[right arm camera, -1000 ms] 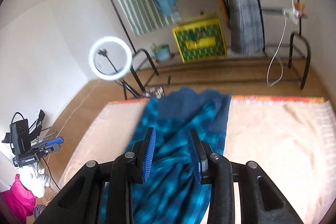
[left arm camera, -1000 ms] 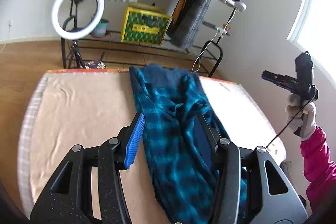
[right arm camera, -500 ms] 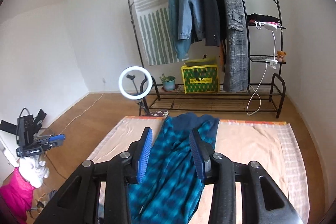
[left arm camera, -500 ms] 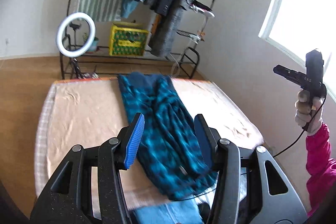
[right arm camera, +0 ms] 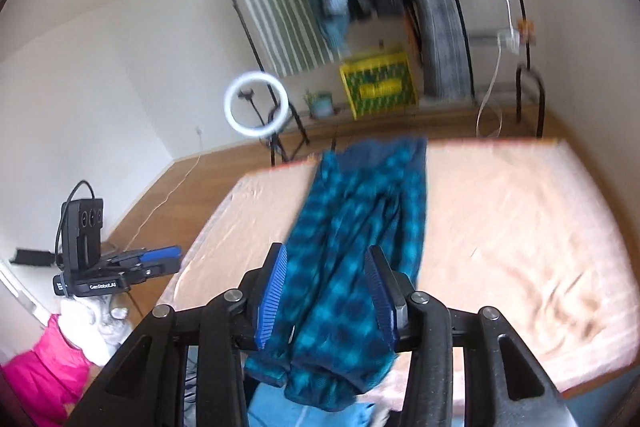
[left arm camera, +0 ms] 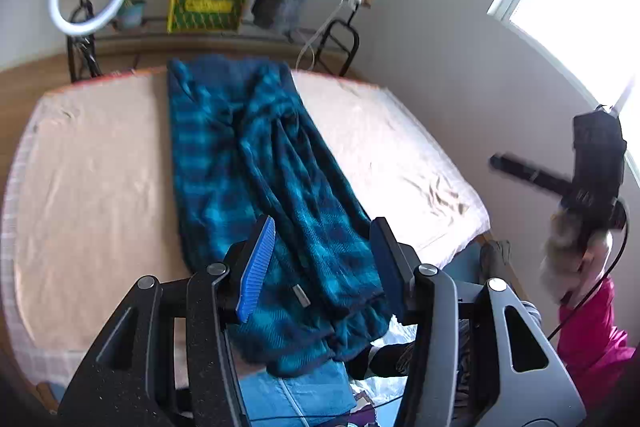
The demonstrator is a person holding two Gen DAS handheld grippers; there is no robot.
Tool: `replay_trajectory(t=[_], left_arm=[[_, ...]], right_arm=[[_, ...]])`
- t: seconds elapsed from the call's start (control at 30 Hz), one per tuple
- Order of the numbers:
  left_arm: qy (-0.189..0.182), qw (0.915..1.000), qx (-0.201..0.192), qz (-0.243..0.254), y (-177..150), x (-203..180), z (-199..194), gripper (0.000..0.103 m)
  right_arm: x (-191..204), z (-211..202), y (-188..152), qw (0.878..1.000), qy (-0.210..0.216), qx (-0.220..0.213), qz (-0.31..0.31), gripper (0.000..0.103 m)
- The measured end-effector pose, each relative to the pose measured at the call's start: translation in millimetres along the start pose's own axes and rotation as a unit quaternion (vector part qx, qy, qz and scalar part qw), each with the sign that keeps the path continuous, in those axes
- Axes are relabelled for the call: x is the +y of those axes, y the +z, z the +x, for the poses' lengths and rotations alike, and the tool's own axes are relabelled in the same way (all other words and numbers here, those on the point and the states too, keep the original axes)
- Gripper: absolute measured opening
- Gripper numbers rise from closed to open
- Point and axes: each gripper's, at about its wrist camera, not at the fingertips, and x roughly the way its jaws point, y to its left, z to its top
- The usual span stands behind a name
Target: Fold large clothes
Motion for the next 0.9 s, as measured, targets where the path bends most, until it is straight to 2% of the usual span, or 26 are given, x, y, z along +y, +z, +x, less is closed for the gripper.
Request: replay_trajectory(t=[0.1, 0.17, 0.27, 0.4, 0.5, 0.6, 0.73, 0.9], left_arm=[[0.006, 0.9998, 0.016, 0.005, 14.5, 9.9, 37.9, 0.050], [0.011, 0.9996, 0.026, 0.008, 27.4, 18.7, 64.5, 0.050], [0.000, 0.9987, 0.051, 0.000, 46.0, 31.3, 109.8, 0.050], [-0.004, 0.9963, 0.084, 0.015, 67.4, 33.1, 177.1, 0.050], [-0.011, 0.9948, 0.101, 0.011, 83.9, 34.3, 220.3, 0.050], [-0.026, 0.9937, 0.101, -0.041, 107.4, 45.2, 262.5, 0.050], [0.006, 0.9942, 0.086, -0.064, 133.2, 54.0, 307.8, 0.050], [0.023, 0.9930, 0.100, -0.058, 141.2, 54.4, 337.8, 0.050]], right_arm=[[-11.3, 53.3, -19.9, 0.999, -0.008, 0.040, 0.018, 0.044], [-16.5, 89.6, -36.3, 0.997, 0.002, 0.075, 0.029, 0.044], [-22.8, 143.6, -55.4, 0.992, -0.012, 0.118, 0.032, 0.044], [-35.4, 200.7, -79.1, 0.984, -0.002, 0.169, 0.057, 0.044], [-44.6, 222.3, -87.9, 0.979, 0.004, 0.186, 0.079, 0.044], [-47.9, 228.6, -90.6, 0.979, 0.011, 0.185, 0.088, 0.045], [-39.5, 230.6, -90.5, 0.982, 0.001, 0.183, 0.057, 0.045], [-41.3, 228.8, -96.6, 0.981, 0.006, 0.184, 0.054, 0.045]])
